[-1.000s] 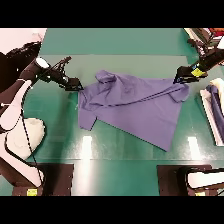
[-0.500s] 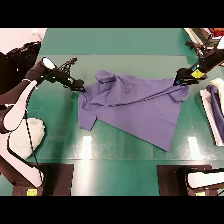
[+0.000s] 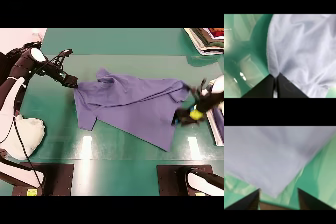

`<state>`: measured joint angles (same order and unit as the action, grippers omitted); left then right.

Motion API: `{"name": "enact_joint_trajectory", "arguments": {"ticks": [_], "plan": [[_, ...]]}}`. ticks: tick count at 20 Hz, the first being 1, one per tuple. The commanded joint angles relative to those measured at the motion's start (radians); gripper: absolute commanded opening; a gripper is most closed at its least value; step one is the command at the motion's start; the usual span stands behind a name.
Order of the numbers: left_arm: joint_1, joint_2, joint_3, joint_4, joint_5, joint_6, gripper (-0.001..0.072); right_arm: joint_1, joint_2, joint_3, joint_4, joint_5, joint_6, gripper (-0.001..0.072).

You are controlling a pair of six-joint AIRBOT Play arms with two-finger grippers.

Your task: Fold the shirts.

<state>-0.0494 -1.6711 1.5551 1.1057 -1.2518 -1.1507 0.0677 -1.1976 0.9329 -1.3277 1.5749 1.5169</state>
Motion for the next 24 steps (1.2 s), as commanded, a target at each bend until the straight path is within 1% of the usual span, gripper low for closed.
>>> {"name": "enact_joint_trajectory", "arguments": {"ticks": [1, 3, 4, 5, 7, 8, 9, 11, 13, 14, 15, 16, 18, 19, 20, 22, 24], "plan": [[0.0, 0.02, 0.001, 0.015, -0.029, -0.005, 0.0031, -0.003, 0.172, -0.354, 0.018, -0.038, 0.076, 0.0592], [0.0, 0.02, 0.001, 0.011, -0.031, -0.032, 0.0031, -0.003, 0.254, -0.458, 0.098, -0.113, 0.111, 0.0583], [0.0, 0.02, 0.001, 0.009, -0.032, -0.032, 0.0031, -0.003, 0.293, -0.493, 0.134, -0.16, 0.13, 0.054], [0.0, 0.02, 0.001, 0.008, -0.032, -0.04, 0.0031, -0.003, 0.325, -0.519, 0.152, -0.195, 0.155, 0.0539], [0.0, 0.02, 0.001, 0.008, -0.036, -0.057, 0.0031, -0.003, 0.372, -0.557, 0.157, -0.246, 0.218, 0.0528], [0.0, 0.02, 0.001, 0.008, -0.041, -0.057, 0.0031, -0.003, 0.389, -0.569, 0.158, -0.266, 0.235, 0.0498], [0.0, 0.02, 0.001, 0.008, -0.044, -0.057, 0.0031, -0.003, 0.402, -0.575, 0.157, -0.28, 0.246, 0.0499], [0.0, 0.02, 0.001, 0.008, -0.047, -0.057, 0.0031, -0.003, 0.413, -0.574, 0.159, -0.301, 0.262, 0.0444], [0.0, 0.02, 0.001, 0.008, -0.048, -0.057, 0.0031, -0.003, 0.41, -0.574, 0.159, -0.32, 0.277, 0.0434], [0.0, 0.02, 0.001, 0.008, -0.048, -0.057, 0.0031, -0.003, 0.41, -0.574, 0.158, -0.328, 0.282, 0.0408], [0.0, 0.02, 0.001, 0.008, -0.049, -0.057, 0.0031, -0.003, 0.41, -0.574, 0.159, -0.338, 0.282, 0.0319], [0.0, 0.02, 0.001, 0.008, -0.049, -0.056, 0.0031, -0.003, 0.41, -0.575, 0.16, -0.34, 0.282, 0.0276], [0.0, 0.02, 0.001, 0.008, -0.05, -0.057, 0.0031, -0.003, 0.41, -0.574, 0.162, -0.341, 0.28, 0.0106], [0.0, 0.021, 0.001, 0.008, -0.05, -0.057, 0.0031, -0.003, 0.41, -0.574, 0.179, -0.342, 0.26, 0.0048], [0.0, 0.023, 0.001, 0.009, -0.051, -0.06, 0.0031, -0.003, 0.41, -0.572, 0.201, -0.343, 0.233, 0.0018], [0.015, 0.059, 0.001, 0.015, -0.037, -0.095, 0.003, -0.003, 0.411, -0.521, 0.209, -0.336, 0.201, 0.0017], [0.055, 0.142, 0.001, 0.007, 0.005, -0.131, 0.0031, -0.003, 0.411, -0.393, 0.199, -0.335, 0.173, 0.0017]]}}
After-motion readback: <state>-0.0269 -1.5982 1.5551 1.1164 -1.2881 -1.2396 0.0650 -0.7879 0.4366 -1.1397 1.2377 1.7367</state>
